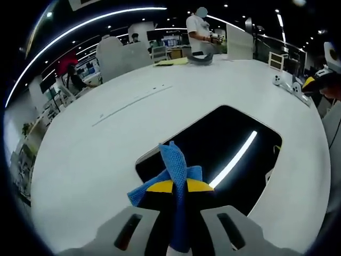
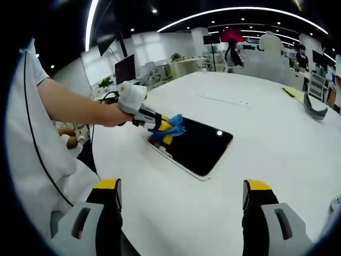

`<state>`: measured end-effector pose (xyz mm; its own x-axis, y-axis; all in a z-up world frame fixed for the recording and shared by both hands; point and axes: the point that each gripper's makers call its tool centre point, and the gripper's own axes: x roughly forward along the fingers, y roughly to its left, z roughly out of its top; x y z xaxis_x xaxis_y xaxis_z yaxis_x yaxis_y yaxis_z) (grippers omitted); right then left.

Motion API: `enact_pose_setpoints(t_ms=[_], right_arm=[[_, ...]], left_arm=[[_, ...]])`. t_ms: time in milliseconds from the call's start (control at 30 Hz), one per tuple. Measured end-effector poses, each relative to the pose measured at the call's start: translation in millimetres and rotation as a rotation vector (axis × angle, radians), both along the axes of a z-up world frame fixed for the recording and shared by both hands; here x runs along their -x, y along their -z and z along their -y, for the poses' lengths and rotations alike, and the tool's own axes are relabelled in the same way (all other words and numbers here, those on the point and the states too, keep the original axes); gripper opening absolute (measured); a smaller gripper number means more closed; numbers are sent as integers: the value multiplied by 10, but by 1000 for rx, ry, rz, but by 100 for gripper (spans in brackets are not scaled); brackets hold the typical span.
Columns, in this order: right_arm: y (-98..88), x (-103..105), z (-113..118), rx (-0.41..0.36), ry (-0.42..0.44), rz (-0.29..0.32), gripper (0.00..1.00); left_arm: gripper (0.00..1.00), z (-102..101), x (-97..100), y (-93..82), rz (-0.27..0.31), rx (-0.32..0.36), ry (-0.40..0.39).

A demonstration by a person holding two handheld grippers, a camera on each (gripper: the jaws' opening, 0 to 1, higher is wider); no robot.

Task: Wipe the mirror surface with the cleaning cloth until all visible marks leave the cleaned area.

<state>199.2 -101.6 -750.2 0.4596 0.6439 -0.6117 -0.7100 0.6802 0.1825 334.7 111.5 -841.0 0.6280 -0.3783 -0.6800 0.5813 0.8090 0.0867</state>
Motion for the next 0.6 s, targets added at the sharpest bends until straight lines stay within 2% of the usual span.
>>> enact_pose_setpoints(t_ms=[600], right_arm=[[5,-35,-20,-6,-10,5,94]], left_arm=[[4,-168,32,-2,7,-7,-33]])
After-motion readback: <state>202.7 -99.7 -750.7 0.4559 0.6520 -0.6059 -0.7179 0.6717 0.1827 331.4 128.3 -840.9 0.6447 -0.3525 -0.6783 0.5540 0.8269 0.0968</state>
